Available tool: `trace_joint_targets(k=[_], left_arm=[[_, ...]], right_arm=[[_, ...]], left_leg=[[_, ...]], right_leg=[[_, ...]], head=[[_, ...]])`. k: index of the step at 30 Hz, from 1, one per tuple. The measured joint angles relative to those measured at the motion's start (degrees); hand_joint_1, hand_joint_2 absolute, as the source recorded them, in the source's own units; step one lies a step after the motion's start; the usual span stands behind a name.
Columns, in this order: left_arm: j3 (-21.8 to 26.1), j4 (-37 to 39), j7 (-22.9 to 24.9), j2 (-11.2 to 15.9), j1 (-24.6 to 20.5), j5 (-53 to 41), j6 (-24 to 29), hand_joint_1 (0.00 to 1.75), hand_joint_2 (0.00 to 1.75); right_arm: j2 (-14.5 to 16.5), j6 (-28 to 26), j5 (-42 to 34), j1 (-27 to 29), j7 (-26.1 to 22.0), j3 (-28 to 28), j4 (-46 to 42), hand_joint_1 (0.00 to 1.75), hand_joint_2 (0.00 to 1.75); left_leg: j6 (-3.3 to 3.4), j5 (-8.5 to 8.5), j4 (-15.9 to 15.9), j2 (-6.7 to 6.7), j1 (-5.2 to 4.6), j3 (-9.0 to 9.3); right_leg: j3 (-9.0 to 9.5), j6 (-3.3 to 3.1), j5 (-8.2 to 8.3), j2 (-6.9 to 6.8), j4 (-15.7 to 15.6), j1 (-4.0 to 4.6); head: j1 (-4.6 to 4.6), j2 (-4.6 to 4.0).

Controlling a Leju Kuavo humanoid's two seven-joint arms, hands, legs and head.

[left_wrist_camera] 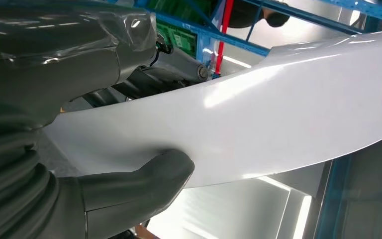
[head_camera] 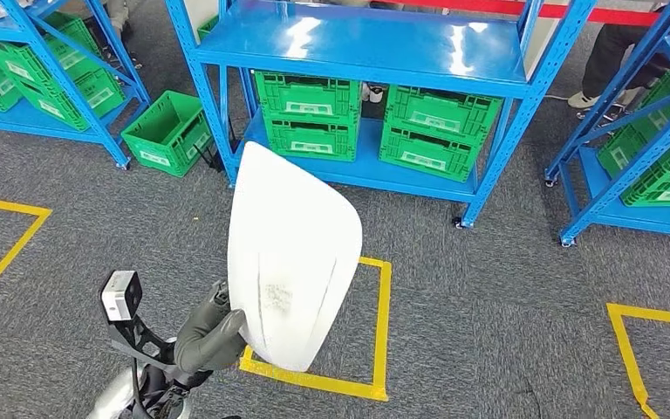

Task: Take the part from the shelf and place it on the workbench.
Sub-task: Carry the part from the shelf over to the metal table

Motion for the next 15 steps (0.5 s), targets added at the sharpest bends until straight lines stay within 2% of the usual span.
trace_joint_targets(k=[1,2,3,4,5,6,8,10,11,13,14,15], left_arm=[[-0.1,0.1,-0.3,0.1,0.0,-0.2,-0.3,1.75,1.75],[-0.1,0.2,-0.4,0.3,0.0,-0.3,-0.4,1.75,1.75],[-0.2,0.2,-0.5,0.4,0.0,-0.4,-0.5,1.75,1.75],[-0.2,0.2,-0.6,0.5,0.0,-0.5,-0.5,1.75,1.75],[-0.3,0.2,-0.6,0.6,0.1,-0.6,-0.5,1.75,1.75],[-0.3,0.2,-0.7,0.7,0.1,-0.6,-0.6,1.75,1.75],[-0.5,0.2,-0.7,0.9,0.2,-0.7,-0.6,1.75,1.75],[-0.7,0.2,-0.7,1.1,0.2,-0.7,-0.6,1.75,1.75],[-0.7,0.2,-0.7,1.2,0.2,-0.7,-0.6,1.75,1.75],[-0.8,0.2,-0.7,1.4,0.3,-0.7,-0.6,1.75,1.75],[-0.9,0.2,-0.7,1.5,0.3,-0.7,-0.6,1.75,1.75],[-1.0,0.2,-0.7,1.6,0.4,-0.7,-0.6,1.75,1.75]], right_arm=[[0.0,0.2,0.2,-0.7,0.4,0.2,-0.1,0.00,0.00],[0.0,0.3,0.3,-1.1,0.7,0.3,-0.2,0.00,0.00],[0.0,0.3,0.3,-1.5,0.8,0.4,-0.3,0.00,0.00],[-0.1,0.4,0.4,-1.8,0.9,0.4,-0.4,0.00,0.00],[-0.1,0.4,0.4,-2.0,0.9,0.5,-0.4,0.00,0.00],[-0.1,0.4,0.4,-2.1,1.0,0.5,-0.5,0.00,0.00],[-0.1,0.4,0.4,-2.2,1.0,0.6,-0.5,0.00,0.00],[0.0,0.4,0.4,-2.2,1.1,0.8,-0.6,0.00,0.00],[0.0,0.4,0.4,-2.2,1.1,0.8,-0.6,0.00,0.00],[0.0,0.4,0.4,-2.2,1.1,0.9,-0.6,0.00,0.00],[0.0,0.4,0.4,-2.2,1.1,0.9,-0.6,0.00,0.00],[0.0,0.4,0.4,-2.2,1.1,1.0,-0.6,0.00,0.00]], left_leg=[[-0.17,0.40,0.3,0.07,0.05,-0.78],[-0.35,0.67,0.7,0.06,0.12,-1.49],[-0.55,0.85,1.3,0.01,0.18,-2.19],[-0.80,0.98,1.9,-0.05,0.15,-2.92],[-1.07,1.12,2.6,-0.10,0.09,-3.49],[-1.38,1.31,3.0,-0.15,0.03,-3.96],[-1.99,1.68,3.5,-0.25,0.13,-4.45],[-2.75,0.38,5.0,-0.45,0.45,-5.19],[-3.17,-1.28,7.1,-0.54,0.64,-6.06],[-3.97,-5.68,14.6,-0.61,1.06,-8.82],[-4.20,-7.26,18.1,-0.61,1.26,-10.06],[-4.29,-7.86,20.2,-0.61,1.40,-10.52]], right_leg=[[1.14,0.70,0.82,-0.01,-0.3,-0.10],[3.42,1.34,2.06,-0.02,-3.1,-0.25],[6.22,1.68,2.66,-0.03,-7.2,-0.40],[8.79,1.62,2.82,0.04,-11.0,-0.36],[10.44,1.37,2.59,0.08,-13.8,-0.30],[11.13,0.97,2.10,0.13,-15.1,-0.14],[10.87,0.19,2.29,0.16,-15.2,-0.06],[10.55,-0.81,2.82,0.14,-15.3,-0.30],[10.33,-1.27,3.10,0.12,-15.3,-0.45],[9.69,-1.84,3.57,0.06,-15.3,-0.34],[9.35,-1.93,3.78,0.05,-15.3,-0.28],[9.06,-1.97,4.00,0.05,-15.3,-0.22]], head=[[0.01,0.00],[0.00,0.00],[0.01,0.00],[-0.02,0.00],[-0.02,0.00],[-0.03,0.00],[-0.01,0.00],[-0.03,0.00],[-0.04,0.00],[-0.06,0.00],[-0.07,0.00],[-0.08,0.00]])
